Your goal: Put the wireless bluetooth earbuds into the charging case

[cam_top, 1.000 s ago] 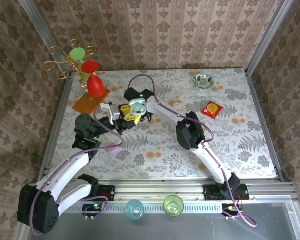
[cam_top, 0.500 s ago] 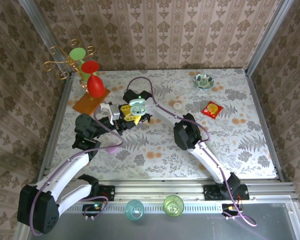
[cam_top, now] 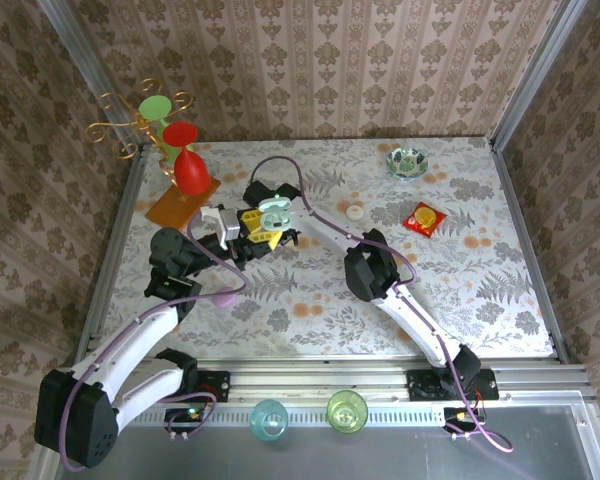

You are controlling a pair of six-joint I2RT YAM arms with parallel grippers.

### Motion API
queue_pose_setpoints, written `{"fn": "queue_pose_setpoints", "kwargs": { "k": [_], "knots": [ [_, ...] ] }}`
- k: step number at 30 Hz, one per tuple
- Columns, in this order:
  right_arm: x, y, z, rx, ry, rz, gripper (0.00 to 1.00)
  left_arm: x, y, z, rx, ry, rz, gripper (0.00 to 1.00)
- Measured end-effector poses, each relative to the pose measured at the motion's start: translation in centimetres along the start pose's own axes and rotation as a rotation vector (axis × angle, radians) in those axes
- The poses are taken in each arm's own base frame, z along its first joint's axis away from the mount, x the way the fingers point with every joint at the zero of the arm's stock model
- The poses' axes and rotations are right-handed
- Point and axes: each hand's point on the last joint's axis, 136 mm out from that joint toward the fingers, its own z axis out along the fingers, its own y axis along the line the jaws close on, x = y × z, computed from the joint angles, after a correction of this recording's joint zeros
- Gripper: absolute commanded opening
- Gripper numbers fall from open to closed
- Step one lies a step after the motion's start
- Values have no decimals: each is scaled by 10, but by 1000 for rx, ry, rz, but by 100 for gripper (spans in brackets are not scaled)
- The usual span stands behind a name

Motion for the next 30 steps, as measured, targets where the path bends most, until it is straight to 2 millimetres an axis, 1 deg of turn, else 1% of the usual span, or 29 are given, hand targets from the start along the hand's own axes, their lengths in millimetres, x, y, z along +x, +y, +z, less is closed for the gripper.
{"fn": "queue_pose_setpoints", "kwargs": {
  "k": [8,10,12,15,18,20,26,28,30],
  "knots": [
    [2,0,-1,-4,2,7,20,0,0,0,0,-1,1,23],
    [10,-1,-3,-13,22,14,20,0,0,0,-1,-2,2,23],
    [24,-5,-7,-29,46,33,20,-2,1,0,-4,-6,7,23],
    [37,-16,-22,-62,41,87,20,-4,2,0,-10,-19,20,23],
    [44,-32,-48,-124,-4,180,19,-4,5,1,-20,-33,31,23],
    [46,-46,-69,-179,-55,258,19,-3,7,2,-27,-39,30,23],
    [59,-90,-141,-319,-224,461,20,-2,14,3,-52,-55,36,24],
    [61,-97,-169,-378,-287,500,20,-2,17,4,-64,-61,41,24],
    [62,-100,-196,-447,-345,526,21,2,20,4,-76,-62,40,23]
  ]
}}
